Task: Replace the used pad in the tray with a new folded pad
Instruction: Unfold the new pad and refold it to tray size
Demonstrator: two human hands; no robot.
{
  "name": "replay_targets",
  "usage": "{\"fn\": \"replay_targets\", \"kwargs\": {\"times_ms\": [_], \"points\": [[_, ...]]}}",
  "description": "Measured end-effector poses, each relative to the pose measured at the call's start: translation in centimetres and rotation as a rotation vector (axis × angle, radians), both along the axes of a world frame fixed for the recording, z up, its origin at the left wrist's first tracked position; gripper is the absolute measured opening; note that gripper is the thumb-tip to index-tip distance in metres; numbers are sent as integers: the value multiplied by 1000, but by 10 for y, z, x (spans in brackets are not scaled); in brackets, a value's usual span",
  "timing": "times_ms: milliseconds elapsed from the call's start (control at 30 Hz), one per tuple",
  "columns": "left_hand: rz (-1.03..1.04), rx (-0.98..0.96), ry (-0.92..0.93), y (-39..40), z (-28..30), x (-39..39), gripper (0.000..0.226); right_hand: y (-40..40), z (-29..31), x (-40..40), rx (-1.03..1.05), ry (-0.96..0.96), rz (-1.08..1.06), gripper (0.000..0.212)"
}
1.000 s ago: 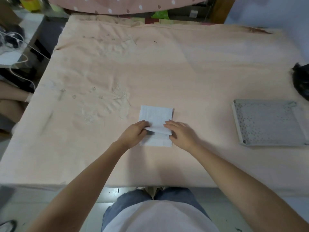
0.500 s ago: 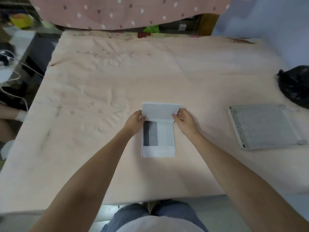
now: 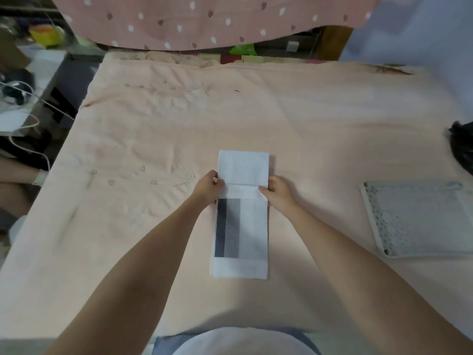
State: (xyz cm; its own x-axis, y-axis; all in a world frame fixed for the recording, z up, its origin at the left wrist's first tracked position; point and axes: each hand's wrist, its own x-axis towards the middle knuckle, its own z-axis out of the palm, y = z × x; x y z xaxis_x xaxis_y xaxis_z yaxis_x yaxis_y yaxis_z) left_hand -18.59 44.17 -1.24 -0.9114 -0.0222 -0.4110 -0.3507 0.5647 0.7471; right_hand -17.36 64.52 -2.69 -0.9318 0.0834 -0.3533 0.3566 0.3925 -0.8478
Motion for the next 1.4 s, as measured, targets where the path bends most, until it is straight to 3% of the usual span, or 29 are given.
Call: {"fn": "replay_targets", "kwargs": {"times_ms": [133,300,433,500,567,667,767,967,1100,1200,1400], "points": [[-36,-110,-18,-1,-9,-4,7,0,-4,1,60,-46,33,21],[-62,-213,-47,-2,-19,-4,20,5,-7,0,465,82,110,17],[-100,-415,91,-2,-23,-3,37,8,-7,2,600,184,141,42],[-267,-506,360,-6,-23,-1,56,14,-5,2,651,296,261,61],[-541,-530,527,-10,-25,-2,77,22,-3,0,709,343,518,78],[-796,-608,429,-10,-30,-5,88,25,-2,-7,809,335,774,82],[-811,-643,383,-4,-31,-10,80,19,-2,-14,829,343,778,71],[-750,-587,678,0,-18,-13,50,22,-6,-18,866,473,748,59],[-649,-468,562,-5,-17,-24,33,27,-7,-24,722,477,647,63],[-455,-280,432,-7,-2,-35,20,29,-2,-33,577,426,504,62],[-283,-150,356,-1,20,-66,16,15,12,-62,531,421,419,33]]}}
